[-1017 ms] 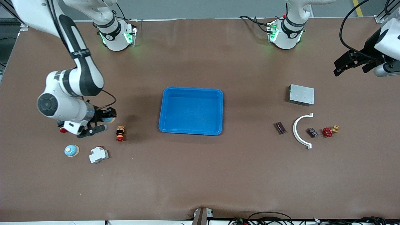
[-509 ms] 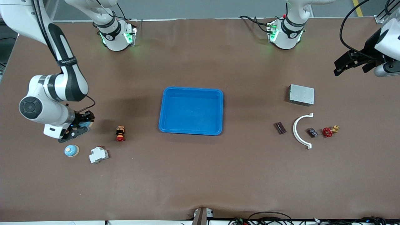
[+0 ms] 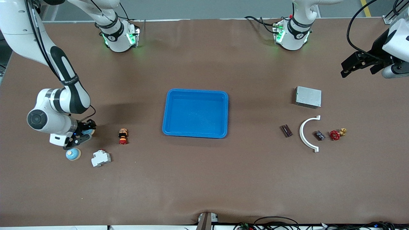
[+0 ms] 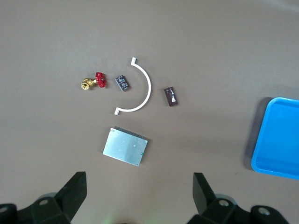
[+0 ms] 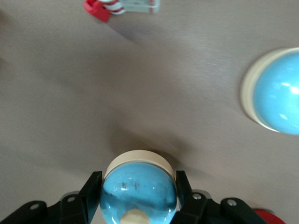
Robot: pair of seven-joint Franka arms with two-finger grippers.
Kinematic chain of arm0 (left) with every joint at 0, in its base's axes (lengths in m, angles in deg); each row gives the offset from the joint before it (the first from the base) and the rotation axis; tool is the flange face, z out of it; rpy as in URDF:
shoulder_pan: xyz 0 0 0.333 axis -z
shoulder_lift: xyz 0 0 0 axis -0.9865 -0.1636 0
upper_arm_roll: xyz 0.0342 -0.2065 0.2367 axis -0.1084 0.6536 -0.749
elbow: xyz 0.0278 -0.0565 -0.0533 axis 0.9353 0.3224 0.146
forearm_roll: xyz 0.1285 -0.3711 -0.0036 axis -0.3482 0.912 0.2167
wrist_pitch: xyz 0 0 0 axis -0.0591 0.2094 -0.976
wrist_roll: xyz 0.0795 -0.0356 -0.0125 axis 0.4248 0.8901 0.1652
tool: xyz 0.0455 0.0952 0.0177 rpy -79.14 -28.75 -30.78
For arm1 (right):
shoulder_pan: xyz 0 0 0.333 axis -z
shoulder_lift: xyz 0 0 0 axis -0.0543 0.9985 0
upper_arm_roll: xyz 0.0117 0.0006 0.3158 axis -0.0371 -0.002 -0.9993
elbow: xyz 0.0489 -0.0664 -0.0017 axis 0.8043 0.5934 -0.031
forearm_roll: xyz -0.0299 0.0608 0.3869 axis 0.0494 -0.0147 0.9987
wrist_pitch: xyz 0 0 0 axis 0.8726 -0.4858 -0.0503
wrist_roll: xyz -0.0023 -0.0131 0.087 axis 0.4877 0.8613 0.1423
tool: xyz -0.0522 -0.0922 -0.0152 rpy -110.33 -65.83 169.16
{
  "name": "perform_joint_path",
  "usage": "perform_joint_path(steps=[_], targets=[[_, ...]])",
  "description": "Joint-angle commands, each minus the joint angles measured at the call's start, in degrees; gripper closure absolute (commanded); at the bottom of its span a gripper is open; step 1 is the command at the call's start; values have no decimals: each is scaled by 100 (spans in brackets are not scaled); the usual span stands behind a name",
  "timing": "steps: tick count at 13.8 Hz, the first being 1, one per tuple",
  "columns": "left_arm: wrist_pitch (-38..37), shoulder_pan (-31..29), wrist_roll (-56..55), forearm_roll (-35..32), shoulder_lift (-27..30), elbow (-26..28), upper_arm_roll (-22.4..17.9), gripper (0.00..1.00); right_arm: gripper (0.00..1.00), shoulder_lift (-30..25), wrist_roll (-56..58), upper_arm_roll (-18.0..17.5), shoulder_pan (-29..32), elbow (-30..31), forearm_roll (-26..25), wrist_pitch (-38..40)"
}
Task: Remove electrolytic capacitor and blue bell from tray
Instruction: 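Lower the bell onto the table and open the right gripper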
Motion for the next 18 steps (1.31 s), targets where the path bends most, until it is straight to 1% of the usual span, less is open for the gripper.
perform_joint_path(steps=[1,5,7,8,9,10,12,14,16,18], targets=[[-105,-36,-12,-107,46,-58,60,0,91,16,-241,-65,-85,-60,154,113],[-97,-54,32,-89,28,-102,60,0,89,96,-285,-74,-85,-60,172,95],[-97,-27,32,-98,11,-93,60,0,77,96,-285,-74,-85,-60,172,78],[-97,-27,23,-98,-16,-93,60,0,66,104,-285,-74,-85,-60,172,78],[-79,-19,14,-98,-33,-93,60,0,42,105,-285,-74,-94,-68,172,95],[-44,-19,14,-98,-42,-102,60,0,2,96,-285,-74,-94,-77,172,95],[-53,-19,32,-89,-69,-93,60,0,0,35,-312,-83,-120,-86,172,148],[-105,-36,102,-98,-7,-93,60,0,0,-132,-1028,-100,-312,-121,180,594],[-105,-36,102,-89,10,-67,69,0,0,-421,-1864,-100,-585,-112,460,1007],[-105,-27,85,-89,37,-49,121,0,0,-729,-2130,-100,-656,-112,873,1377]])
